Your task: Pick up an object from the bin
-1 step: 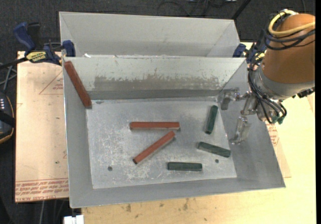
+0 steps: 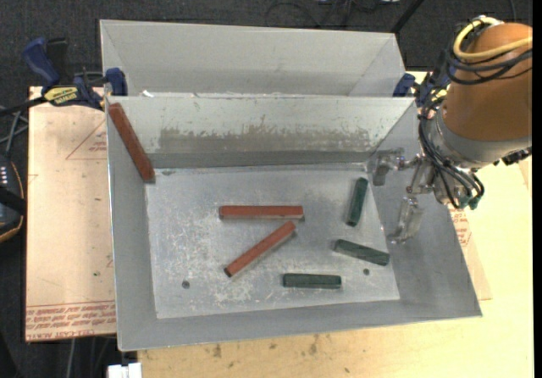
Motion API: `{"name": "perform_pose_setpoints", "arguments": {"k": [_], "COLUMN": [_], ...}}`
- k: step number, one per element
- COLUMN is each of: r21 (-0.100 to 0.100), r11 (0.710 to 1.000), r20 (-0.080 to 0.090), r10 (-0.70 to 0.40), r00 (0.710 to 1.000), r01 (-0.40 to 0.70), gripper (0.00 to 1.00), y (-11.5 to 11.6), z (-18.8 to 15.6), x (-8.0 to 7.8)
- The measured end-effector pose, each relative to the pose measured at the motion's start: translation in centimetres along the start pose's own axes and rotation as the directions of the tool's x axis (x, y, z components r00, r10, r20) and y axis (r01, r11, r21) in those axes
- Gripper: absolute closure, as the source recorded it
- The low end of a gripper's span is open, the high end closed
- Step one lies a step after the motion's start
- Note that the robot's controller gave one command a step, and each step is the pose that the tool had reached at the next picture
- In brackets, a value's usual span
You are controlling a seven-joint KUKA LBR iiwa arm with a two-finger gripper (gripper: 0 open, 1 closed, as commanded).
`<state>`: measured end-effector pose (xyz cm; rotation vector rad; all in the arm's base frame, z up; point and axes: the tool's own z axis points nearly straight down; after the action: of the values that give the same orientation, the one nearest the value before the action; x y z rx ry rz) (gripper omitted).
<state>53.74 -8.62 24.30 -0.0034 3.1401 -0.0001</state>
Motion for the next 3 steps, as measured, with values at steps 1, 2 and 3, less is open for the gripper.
{"name": "perform_pose_setpoints", "arguments": {"k": [1, 2, 3], "r21": [0.0, -0.002, 0.002], "r11": [0.999, 0.999, 0.999], "r20": [0.007, -0.007, 0.008], "r10": [0.046, 0.054, 0.053], "r00": [0.999, 0.999, 0.999], "r01": [-0.046, -0.054, -0.053], "gripper": [0.0, 0.0, 0.0], "y": [-0.9, -4.1, -4.2], "z": [5.0, 6.8, 10.8], "x": [0.6, 1.9, 2.5]}}
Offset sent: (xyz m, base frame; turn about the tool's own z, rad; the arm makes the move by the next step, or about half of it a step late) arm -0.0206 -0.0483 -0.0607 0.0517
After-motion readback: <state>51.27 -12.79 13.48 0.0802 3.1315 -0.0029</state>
